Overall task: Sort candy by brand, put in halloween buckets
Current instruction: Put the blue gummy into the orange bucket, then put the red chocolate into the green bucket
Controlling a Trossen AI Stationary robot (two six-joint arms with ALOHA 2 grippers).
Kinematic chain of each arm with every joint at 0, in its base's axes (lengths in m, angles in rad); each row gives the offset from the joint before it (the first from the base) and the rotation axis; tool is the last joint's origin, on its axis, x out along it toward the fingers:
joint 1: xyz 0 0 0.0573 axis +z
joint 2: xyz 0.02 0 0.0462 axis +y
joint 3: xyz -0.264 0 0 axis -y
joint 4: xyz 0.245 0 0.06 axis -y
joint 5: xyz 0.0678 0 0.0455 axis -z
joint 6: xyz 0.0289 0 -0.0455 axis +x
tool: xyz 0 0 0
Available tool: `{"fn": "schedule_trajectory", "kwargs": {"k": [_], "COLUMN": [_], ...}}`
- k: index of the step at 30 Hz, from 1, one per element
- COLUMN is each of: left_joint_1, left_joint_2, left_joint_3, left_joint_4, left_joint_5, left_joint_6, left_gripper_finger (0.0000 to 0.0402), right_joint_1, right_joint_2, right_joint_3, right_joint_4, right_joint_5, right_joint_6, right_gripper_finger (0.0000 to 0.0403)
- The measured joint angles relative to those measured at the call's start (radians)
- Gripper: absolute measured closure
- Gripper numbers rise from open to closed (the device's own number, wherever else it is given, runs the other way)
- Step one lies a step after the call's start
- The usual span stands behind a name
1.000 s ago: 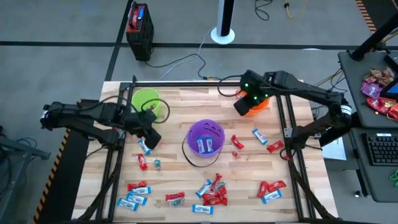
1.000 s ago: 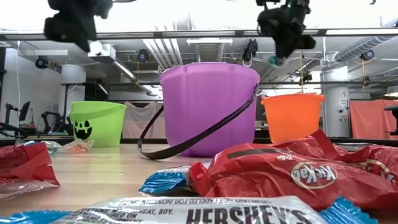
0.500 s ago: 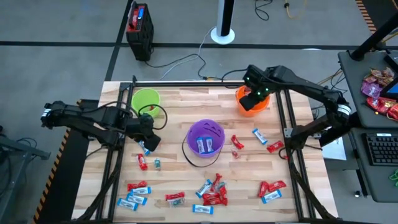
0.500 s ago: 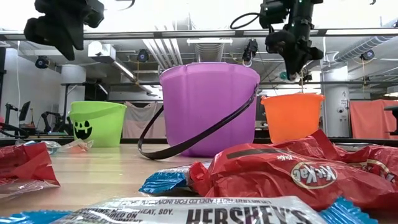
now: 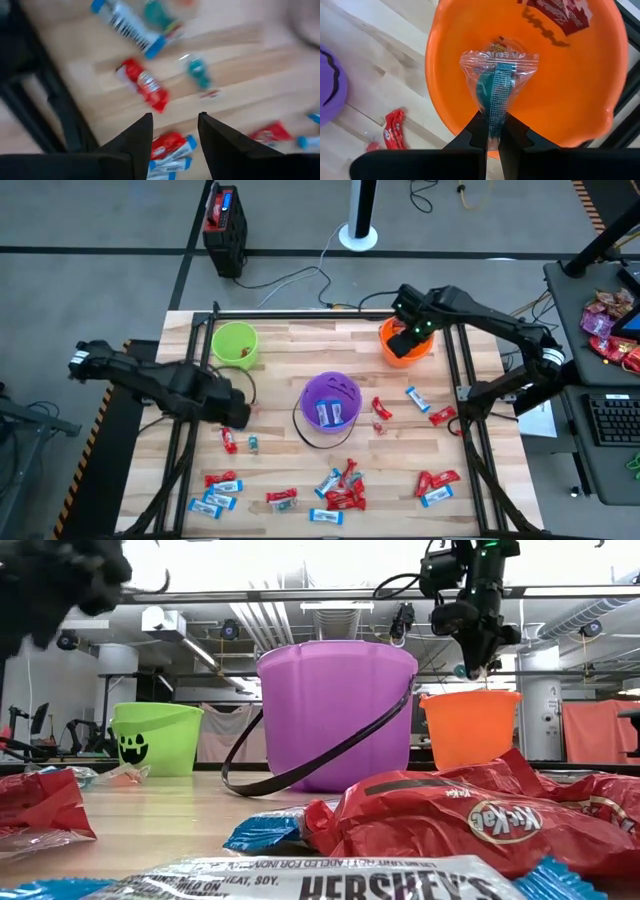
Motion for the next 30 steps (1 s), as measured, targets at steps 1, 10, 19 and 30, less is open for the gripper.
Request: {"fn": "schedule_trajectory", "kwargs": {"k": [1, 10, 19, 30], "left_joint_1": [-0.014, -0.032, -0.032, -0.034], "left_joint_2": [0.007, 0.073, 0.167, 0.251], "left_joint_3": [-0.025, -0.250, -0.308, -0.227], "left_joint_4": [0.005, 0.139, 0.286, 0.267], "left_joint_5": [0.011, 0.001, 0.001, 0.002], "left_joint_6": [-0.038, -0.116, -0.116, -0.104], "left_gripper_finger": [0.0257, 0.0208, 0.0191, 0.0191], "right_joint_1": [0.000, 0.000, -0.033, -0.093], "right_joint_2": [0.000, 0.000, 0.000, 0.019], "right_joint_3": [-0.004, -0.008, -0.011, -0.012], "right_joint_4": [0.007, 0.034, 0.065, 0.076], "right_joint_5": [0.000, -0.001, -0.002, -0.001], "right_joint_6": [-0.007, -0.042, -0.078, -0.079], "right_gripper_finger": [0.0385, 0.0385, 0.0385, 0.0315]}}
